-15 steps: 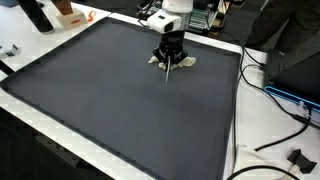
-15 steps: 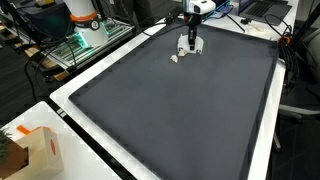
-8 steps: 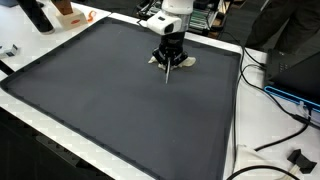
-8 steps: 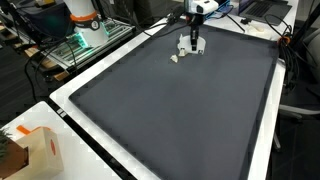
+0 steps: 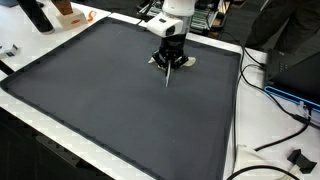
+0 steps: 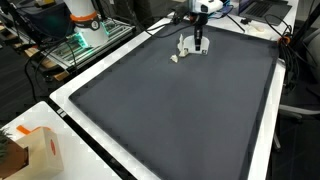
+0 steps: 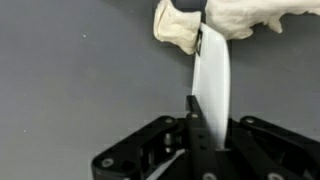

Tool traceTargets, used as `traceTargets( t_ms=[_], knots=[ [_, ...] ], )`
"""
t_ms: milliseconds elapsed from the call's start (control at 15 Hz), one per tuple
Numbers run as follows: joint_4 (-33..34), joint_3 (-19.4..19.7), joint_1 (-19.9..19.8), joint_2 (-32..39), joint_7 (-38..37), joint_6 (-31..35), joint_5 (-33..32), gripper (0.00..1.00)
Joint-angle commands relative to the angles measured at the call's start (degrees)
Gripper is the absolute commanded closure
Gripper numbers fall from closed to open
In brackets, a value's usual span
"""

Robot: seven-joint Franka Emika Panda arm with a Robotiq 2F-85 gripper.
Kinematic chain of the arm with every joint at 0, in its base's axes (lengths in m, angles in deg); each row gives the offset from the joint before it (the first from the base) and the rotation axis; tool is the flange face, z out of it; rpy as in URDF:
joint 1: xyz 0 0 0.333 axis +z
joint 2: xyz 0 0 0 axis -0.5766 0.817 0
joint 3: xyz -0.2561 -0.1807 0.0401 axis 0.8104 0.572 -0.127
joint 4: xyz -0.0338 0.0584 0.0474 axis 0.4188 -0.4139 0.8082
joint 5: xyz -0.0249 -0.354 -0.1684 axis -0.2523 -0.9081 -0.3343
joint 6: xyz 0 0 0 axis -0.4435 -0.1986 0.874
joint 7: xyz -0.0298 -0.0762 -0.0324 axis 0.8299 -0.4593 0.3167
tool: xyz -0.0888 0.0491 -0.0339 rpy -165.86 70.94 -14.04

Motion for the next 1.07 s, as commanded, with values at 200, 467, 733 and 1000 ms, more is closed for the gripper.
traceTargets(
  t_ms=[200, 467, 733, 1000],
  knots=[
    [-2.32, 4.09, 5.43, -5.4, -7.15, -0.99, -6.43, 0.99],
    [-4.21, 3.93, 6.54, -10.63, -12.12, -2.04, -9.44, 0.99],
    [-6.67, 1.01, 4.53, -15.86, -13.78, -4.0, -6.3, 0.99],
    [-8.8, -2.43, 2.25, -19.32, -11.19, -3.68, 0.37, 0.99]
  ],
)
